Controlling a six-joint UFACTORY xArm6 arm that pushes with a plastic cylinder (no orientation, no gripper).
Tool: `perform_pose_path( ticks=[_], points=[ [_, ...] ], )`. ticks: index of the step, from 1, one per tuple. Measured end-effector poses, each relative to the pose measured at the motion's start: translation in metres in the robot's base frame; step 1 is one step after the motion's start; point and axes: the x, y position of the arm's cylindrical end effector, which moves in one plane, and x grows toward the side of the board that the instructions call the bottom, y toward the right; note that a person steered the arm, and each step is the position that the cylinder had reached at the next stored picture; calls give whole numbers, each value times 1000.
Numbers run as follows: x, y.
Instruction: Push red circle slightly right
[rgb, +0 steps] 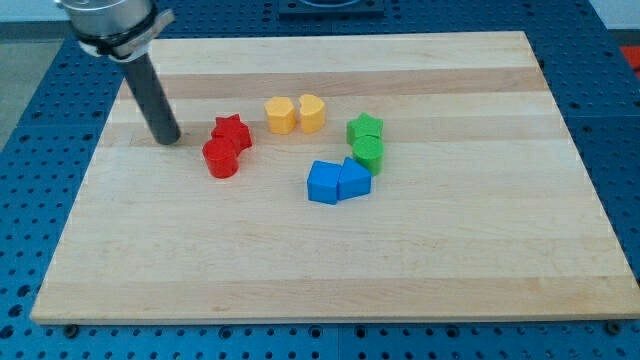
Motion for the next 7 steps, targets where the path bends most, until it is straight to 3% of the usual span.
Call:
perform_pose_path(
  ticks=[4, 7],
  points=[
    [1, 46],
    [57, 24]
  ],
)
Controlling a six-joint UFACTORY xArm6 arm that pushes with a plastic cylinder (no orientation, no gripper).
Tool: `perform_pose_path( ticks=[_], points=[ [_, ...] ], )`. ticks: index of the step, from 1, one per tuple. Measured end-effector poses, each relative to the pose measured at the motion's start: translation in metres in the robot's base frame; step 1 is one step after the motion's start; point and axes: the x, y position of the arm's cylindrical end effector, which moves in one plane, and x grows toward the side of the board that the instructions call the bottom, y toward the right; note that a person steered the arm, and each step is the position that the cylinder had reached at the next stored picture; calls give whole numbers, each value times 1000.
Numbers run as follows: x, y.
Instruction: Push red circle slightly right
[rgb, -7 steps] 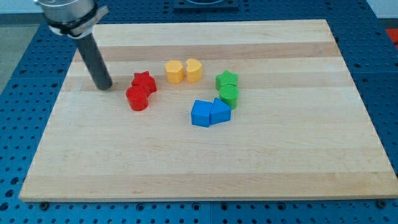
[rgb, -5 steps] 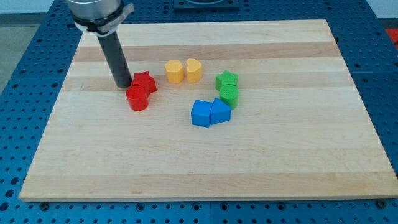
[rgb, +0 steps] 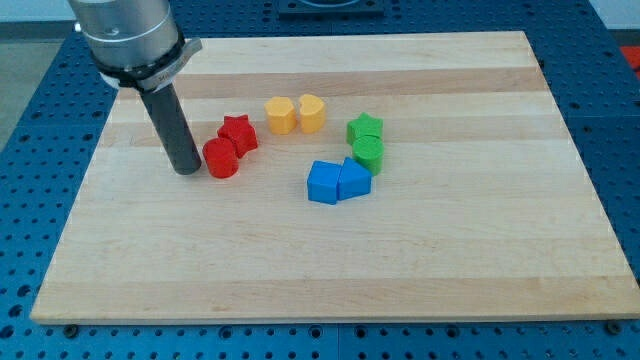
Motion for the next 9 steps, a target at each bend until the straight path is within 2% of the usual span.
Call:
perform_pose_path(
  ticks=[3, 4, 5, 9],
  points=[
    [5, 4],
    [3, -12],
    [-11, -18],
    [-15, 26]
  ],
)
